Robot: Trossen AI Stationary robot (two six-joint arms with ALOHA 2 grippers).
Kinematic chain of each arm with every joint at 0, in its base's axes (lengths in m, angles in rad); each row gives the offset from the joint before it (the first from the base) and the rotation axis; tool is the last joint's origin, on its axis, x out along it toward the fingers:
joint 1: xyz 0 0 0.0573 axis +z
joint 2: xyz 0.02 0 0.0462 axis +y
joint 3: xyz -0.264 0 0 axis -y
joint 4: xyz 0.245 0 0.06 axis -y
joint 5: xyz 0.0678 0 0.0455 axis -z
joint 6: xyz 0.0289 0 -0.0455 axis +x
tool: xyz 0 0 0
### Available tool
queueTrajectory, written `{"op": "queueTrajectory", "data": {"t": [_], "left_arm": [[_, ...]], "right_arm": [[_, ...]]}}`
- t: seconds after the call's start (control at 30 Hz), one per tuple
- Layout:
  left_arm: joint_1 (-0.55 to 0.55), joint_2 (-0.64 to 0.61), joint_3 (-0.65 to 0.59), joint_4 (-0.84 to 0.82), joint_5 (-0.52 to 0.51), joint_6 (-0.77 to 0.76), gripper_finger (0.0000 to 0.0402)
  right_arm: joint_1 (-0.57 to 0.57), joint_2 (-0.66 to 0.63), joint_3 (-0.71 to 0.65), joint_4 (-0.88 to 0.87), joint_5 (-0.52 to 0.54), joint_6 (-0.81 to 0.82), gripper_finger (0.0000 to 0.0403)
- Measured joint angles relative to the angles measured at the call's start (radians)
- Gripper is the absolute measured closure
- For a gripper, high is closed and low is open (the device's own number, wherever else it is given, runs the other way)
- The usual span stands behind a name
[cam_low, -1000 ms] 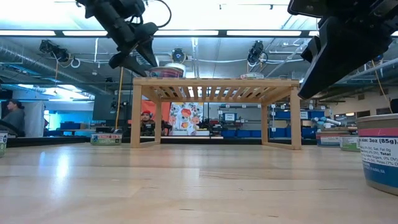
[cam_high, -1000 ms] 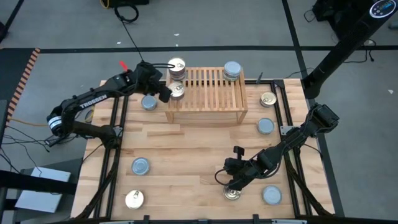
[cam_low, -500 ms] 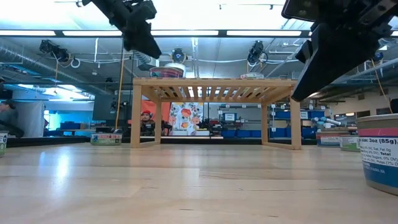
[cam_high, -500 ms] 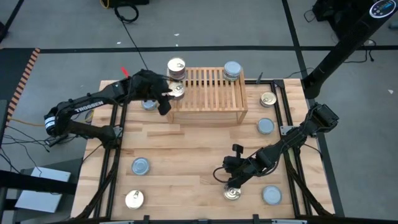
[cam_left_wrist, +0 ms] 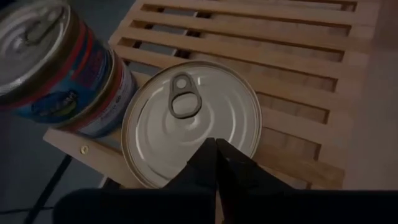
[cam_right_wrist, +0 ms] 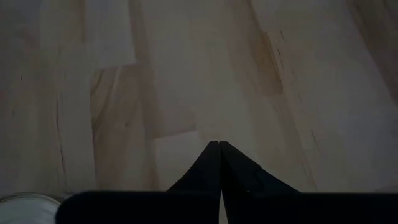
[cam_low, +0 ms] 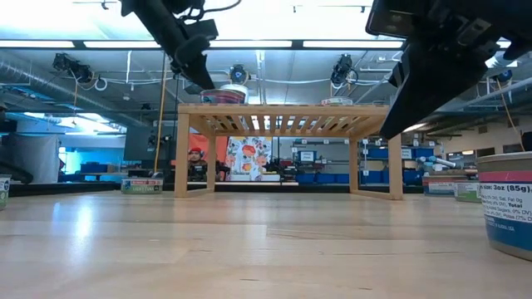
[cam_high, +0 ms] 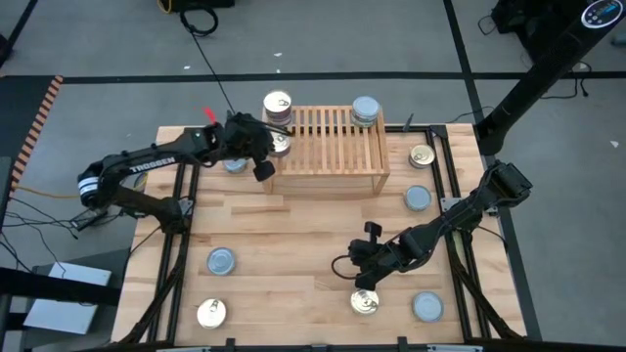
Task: Stack canned seafood by type on shelf
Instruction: Put the blue pink tuna can on the shelf, then put the green tuna can on the shelf
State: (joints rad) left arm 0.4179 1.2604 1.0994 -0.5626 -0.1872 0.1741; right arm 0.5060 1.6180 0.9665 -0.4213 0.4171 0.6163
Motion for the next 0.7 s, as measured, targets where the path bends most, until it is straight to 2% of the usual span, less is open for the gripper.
{"op": "queueTrajectory", "data": {"t": [0.4,0.5,0.7], "left_arm": [[-0.020,-0.013,0.014,0.003,-0.007,0.009,0.0396],[-0.047,-0.060,0.016,0.029,-0.031,0.009,0.0396],[-0.123,-0.192,0.017,-0.025,-0.166,0.002,0.0396]], "right_arm": [[0.000,0.000,0.000,0.000,0.007,-0.018,0.0389],[0.012,-0.001,0.011,-0.002,0.078,-0.040,0.0389],[0.051,-0.002,0.029,0.010,0.247,-0.085,0.0390]]}}
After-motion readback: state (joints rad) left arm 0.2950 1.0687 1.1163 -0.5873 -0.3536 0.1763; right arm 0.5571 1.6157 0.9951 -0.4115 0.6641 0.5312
